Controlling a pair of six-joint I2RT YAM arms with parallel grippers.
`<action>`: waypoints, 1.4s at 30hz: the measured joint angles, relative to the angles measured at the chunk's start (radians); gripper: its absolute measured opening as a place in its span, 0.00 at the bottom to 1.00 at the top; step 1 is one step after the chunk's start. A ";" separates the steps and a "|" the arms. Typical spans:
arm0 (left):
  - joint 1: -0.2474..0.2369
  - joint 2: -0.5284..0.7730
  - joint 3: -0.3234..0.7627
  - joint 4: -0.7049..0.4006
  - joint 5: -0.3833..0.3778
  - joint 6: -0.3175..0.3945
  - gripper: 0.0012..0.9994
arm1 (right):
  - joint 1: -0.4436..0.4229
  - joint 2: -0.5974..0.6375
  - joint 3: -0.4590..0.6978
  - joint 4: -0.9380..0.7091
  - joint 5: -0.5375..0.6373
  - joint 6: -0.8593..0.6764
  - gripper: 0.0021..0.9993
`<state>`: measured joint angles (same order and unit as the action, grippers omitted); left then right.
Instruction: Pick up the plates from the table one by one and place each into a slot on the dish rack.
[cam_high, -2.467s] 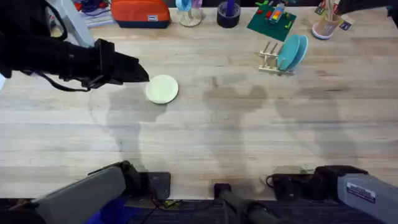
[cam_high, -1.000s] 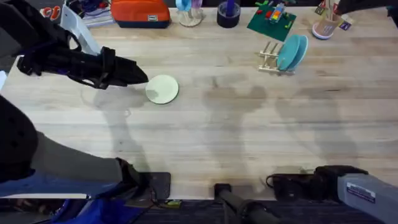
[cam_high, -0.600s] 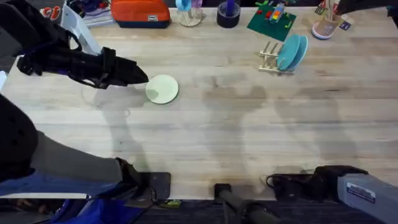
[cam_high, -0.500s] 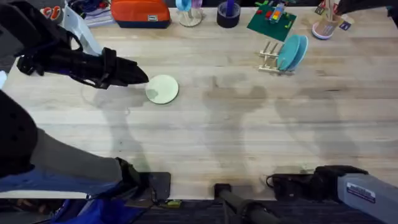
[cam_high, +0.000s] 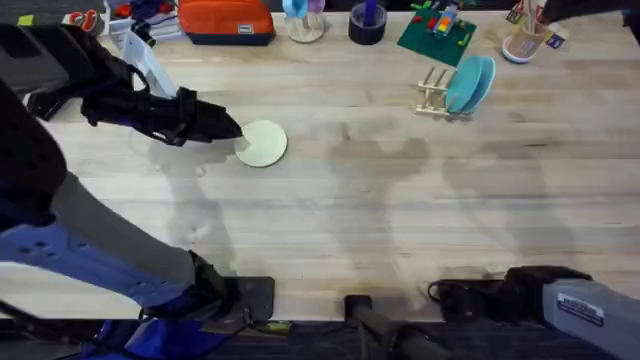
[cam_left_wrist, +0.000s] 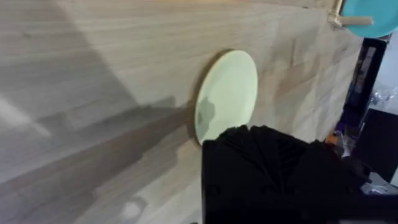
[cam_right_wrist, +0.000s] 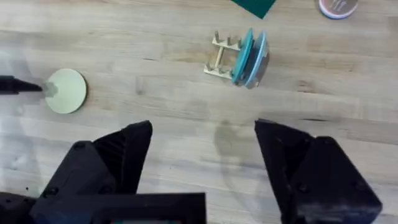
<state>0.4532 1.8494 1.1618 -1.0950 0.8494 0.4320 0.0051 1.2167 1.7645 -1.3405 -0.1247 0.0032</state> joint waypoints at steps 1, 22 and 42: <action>0.000 0.011 0.000 0.011 0.000 0.000 0.04 | 0.000 0.000 0.000 0.000 0.000 0.000 0.99; 0.002 0.160 0.000 0.076 0.008 -0.046 0.04 | 0.000 0.000 0.000 0.000 0.000 0.000 0.99; 0.002 0.160 0.000 0.079 0.007 -0.058 0.04 | 0.000 0.057 0.002 0.000 -0.130 0.001 0.99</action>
<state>0.4553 2.0094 1.1622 -1.0164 0.8562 0.3737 0.0051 1.2738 1.7664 -1.3401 -0.2545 0.0043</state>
